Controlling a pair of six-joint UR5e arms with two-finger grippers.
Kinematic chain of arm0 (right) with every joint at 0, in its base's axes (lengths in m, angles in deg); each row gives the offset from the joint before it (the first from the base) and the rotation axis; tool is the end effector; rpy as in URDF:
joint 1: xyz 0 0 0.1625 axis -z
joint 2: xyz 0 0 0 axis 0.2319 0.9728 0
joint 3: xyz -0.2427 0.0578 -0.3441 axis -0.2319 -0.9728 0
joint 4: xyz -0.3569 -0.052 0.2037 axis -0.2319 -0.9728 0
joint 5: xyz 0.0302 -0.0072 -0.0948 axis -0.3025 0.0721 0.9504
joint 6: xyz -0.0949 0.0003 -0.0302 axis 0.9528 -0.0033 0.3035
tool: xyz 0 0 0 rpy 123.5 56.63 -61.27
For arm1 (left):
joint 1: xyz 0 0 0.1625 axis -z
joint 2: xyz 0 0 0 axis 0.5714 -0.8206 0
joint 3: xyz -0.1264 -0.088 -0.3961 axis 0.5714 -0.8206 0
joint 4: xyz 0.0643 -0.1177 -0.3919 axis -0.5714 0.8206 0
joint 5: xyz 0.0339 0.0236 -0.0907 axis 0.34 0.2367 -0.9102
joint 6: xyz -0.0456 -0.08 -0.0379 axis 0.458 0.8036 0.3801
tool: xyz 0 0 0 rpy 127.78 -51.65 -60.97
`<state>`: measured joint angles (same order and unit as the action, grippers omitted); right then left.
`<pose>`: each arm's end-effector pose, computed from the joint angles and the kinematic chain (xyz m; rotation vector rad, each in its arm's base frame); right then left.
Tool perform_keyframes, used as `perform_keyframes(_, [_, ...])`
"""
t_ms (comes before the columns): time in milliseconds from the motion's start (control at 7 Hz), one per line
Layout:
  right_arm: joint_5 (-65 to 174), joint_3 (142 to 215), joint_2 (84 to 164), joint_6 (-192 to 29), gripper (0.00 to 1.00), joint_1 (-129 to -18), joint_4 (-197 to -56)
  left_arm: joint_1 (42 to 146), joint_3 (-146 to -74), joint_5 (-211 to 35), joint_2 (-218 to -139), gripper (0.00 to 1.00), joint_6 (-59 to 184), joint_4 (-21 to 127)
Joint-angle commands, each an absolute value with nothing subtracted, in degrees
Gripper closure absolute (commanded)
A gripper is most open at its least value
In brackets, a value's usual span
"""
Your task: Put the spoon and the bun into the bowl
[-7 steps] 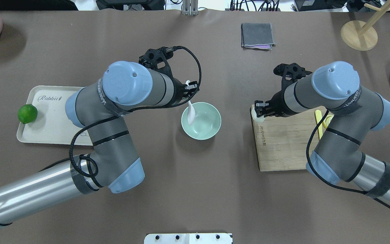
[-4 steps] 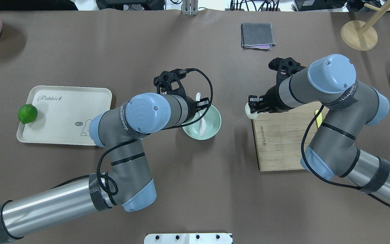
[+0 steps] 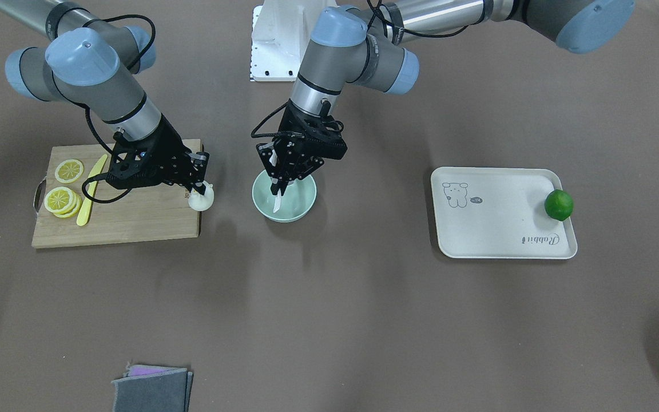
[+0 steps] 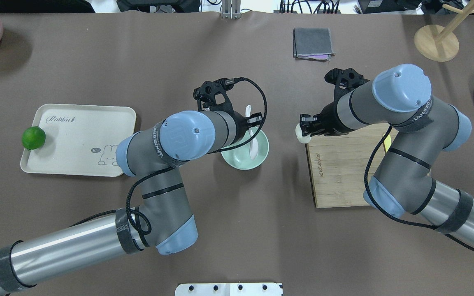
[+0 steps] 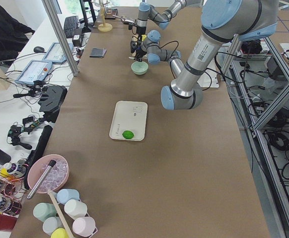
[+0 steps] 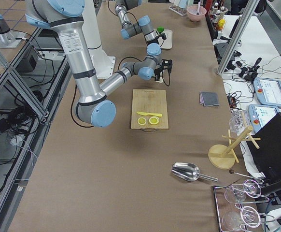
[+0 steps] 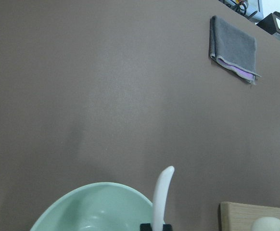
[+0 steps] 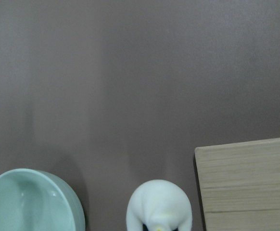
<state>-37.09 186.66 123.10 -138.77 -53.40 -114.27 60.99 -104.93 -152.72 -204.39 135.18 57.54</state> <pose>-0.4110 -0.4650 0.3148 0.1222 -1.0527 0.1563 0.5871 -0.4441 0.1351 0.3718 1.2187 -0.3976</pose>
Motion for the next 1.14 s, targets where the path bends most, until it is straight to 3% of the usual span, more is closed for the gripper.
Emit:
perform_keyframes(0, [-37.09, 186.85, 122.00, -142.70, 1.00, -53.14, -114.27, 62.88, -102.21, -152.69, -204.54, 1.00, 133.50, 58.66])
perform_keyframes(286, [-37.09, 186.68, 121.20, -143.26, 1.00, -52.61, -114.27, 63.33, -99.56, -152.61, -204.45, 1.00, 132.53, 62.97])
perform_keyframes(571, [-37.09, 186.50, 119.19, -143.26, 1.00, -52.60, -116.10, 62.89, -98.42, -152.60, -204.27, 0.04, 131.75, 63.07])
perform_keyframes(857, [-36.83, 186.41, 111.83, -143.26, 1.00, -52.61, -125.04, 62.89, -102.78, -152.95, -202.70, 0.02, 130.52, 62.54])
perform_keyframes(1000, [-36.66, 185.54, 110.14, -143.35, 1.00, -52.43, -125.43, 64.72, -108.81, -153.48, -198.51, 0.02, 122.77, 62.19])
